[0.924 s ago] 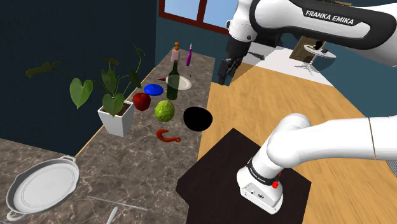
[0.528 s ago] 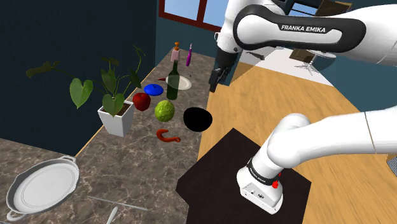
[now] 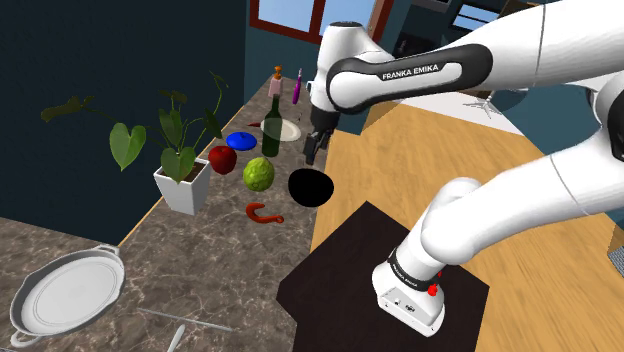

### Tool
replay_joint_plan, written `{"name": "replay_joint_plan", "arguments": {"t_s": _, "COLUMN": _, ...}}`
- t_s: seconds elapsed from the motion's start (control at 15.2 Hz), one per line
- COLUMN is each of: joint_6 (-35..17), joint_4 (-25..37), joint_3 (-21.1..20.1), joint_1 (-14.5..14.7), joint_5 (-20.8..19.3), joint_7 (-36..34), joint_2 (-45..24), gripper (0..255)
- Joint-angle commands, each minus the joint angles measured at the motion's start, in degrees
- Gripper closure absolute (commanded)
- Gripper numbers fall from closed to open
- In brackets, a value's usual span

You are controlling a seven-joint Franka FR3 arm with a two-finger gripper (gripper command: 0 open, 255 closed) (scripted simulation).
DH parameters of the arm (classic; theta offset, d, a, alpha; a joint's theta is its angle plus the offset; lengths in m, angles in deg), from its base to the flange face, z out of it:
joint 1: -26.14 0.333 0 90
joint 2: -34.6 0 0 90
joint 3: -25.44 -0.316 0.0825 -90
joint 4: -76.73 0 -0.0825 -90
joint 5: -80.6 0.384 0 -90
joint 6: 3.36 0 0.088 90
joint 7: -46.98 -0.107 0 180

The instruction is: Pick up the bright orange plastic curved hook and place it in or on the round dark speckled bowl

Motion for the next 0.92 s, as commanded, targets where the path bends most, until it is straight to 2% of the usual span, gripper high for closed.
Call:
{"name": "replay_joint_plan", "arguments": {"t_s": 0.0, "joint_6": -4.3, "joint_4": -0.2, "joint_3": -0.3, "joint_1": 0.4, "joint_5": -0.1, "joint_7": 0.4, "joint_2": -4.3, "gripper": 0}}
{"name": "replay_joint_plan", "arguments": {"t_s": 0.4, "joint_6": -15.3, "joint_4": 1.4, "joint_3": -1.1, "joint_1": 1.2, "joint_5": -1.0, "joint_7": 1.8, "joint_2": -17.9, "gripper": 0}}
{"name": "replay_joint_plan", "arguments": {"t_s": 0.86, "joint_6": -25.5, "joint_4": 6.9, "joint_3": -2.0, "joint_1": 2.0, "joint_5": -3.5, "joint_7": 2.4, "joint_2": -34.7, "gripper": 0}}
